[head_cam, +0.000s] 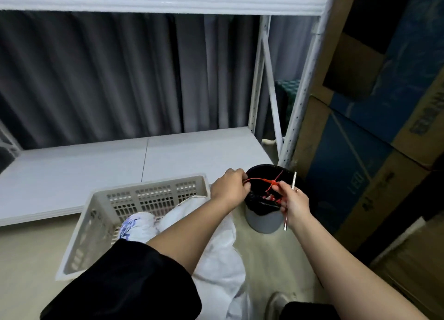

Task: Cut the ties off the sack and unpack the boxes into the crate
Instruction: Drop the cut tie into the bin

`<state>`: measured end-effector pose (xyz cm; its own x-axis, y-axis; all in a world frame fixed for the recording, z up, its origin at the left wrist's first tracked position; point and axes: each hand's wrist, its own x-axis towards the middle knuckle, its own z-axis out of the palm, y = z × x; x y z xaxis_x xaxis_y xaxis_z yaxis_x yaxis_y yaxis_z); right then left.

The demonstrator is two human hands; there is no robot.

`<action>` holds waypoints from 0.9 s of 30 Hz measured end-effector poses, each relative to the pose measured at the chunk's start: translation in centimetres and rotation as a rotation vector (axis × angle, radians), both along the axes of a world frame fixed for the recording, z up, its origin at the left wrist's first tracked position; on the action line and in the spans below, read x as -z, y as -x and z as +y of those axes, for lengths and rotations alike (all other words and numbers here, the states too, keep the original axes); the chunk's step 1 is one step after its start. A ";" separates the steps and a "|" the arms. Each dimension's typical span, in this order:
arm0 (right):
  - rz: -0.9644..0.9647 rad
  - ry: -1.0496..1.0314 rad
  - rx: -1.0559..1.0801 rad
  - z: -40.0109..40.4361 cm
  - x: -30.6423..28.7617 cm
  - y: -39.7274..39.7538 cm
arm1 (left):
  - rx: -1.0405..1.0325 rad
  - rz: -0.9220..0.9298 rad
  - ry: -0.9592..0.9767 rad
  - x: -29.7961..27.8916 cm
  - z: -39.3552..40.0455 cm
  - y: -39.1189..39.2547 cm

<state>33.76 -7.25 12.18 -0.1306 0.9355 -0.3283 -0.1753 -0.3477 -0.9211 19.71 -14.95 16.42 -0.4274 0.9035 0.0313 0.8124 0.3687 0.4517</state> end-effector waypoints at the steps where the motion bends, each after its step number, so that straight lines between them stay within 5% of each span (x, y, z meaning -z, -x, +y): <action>1: -0.030 0.004 0.017 1.4 0.9 0.2 | 0.013 -0.008 0.024 0.7 1.0 0.1; 6: -0.220 0.002 0.069 7.3 5.3 1.6 | 0.031 -0.033 0.113 3.7 4.9 0.9; 13: -0.387 -0.103 -0.162 11.7 7.9 1.8 | 0.028 -0.033 0.127 5.7 5.7 2.3; 18: -0.321 -0.026 -0.212 7.7 6.2 1.0 | 0.043 -0.037 0.291 4.6 3.4 2.7; 23: -0.540 0.031 -0.553 0.0 5.4 2.6 | 0.079 0.194 0.631 3.3 -2.1 3.6; 27: -0.617 0.045 -0.836 -6.1 5.2 3.0 | 0.054 0.266 0.650 2.6 -6.9 4.1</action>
